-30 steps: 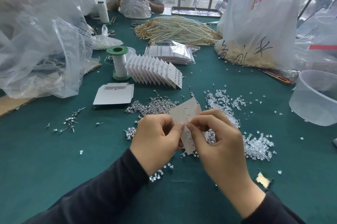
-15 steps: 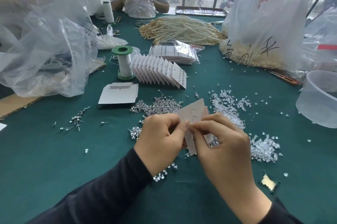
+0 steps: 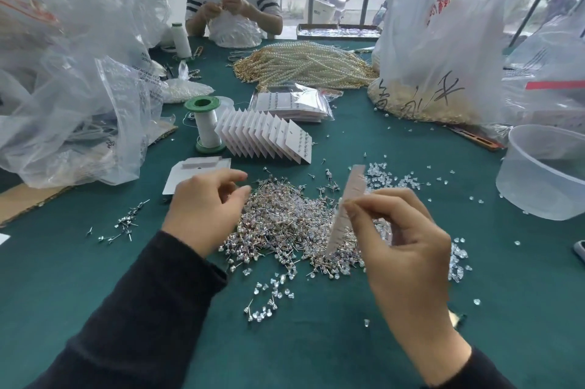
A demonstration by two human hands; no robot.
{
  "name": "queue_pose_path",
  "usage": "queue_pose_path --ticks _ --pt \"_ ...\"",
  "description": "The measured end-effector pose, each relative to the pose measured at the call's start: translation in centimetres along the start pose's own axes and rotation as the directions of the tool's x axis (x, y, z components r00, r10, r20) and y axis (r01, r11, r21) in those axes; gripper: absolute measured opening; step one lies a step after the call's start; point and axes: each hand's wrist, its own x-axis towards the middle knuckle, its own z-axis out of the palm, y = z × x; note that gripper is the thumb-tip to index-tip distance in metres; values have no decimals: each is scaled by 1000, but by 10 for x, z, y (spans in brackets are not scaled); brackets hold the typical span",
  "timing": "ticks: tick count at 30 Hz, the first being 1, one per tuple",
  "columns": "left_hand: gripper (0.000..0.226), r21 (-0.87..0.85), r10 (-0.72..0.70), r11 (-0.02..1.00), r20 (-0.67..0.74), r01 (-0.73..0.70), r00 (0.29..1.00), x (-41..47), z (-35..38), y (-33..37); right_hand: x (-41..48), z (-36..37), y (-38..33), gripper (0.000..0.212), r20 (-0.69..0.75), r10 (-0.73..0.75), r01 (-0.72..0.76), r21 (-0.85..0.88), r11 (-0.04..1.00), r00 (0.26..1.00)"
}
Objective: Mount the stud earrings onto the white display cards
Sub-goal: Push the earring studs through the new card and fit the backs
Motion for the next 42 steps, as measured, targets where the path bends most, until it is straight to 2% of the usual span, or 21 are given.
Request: queue_pose_path --ticks 1,2,3,8,13,17,22,25,26,32,37,38,40,42 --pt "20 186 -56 980 -61 67 997 6 -2 -10 1 -2 0 10 -7 27 -27 29 999 1000" --pt "23 268 -106 956 -74 122 992 11 -3 -19 1 -3 0 12 -10 48 -47 46 998 999" --pt "23 281 -145 947 -61 156 988 14 -3 -24 2 -4 0 13 -10 65 -64 57 996 998" --pt "22 243 -120 961 -53 129 991 19 4 -27 1 -5 -1 20 64 137 -144 122 982 989" --pt "8 274 -127 950 -106 151 986 23 -5 -32 1 -8 -1 20 52 199 -204 131 970 979" --pt "24 341 -191 922 -11 183 982 23 -3 -30 2 -8 -1 17 45 250 -254 145 956 967" --pt "10 310 -169 939 25 153 985 21 -3 -25 2 -8 -2 15 54 273 -278 151 949 961" --pt "3 269 -163 952 31 149 986 18 -7 -22 3 -9 -4 7 71 327 -335 213 918 942" --pt "4 249 -164 957 44 148 986 17 -9 -21 3 -8 -4 4 94 355 -367 251 896 930" --pt "4 225 -142 969 149 107 979 15 -13 -16 6 -10 1 20 256 506 -565 444 695 824" --pt "6 202 -94 977 155 62 983 14 -13 -16 9 -11 2 12 354 563 -656 532 535 747" --pt "7 156 -87 986 132 66 987 14 -13 -15 9 -10 2 10 370 581 -677 540 500 725" --pt "14 -65 -29 997 92 35 995 11 -13 -8 10 -9 3 10 416 606 -716 560 416 677" --pt "22 -321 134 941 71 -105 988 1 -11 8 10 -7 1 11 484 616 -752 587 298 622"
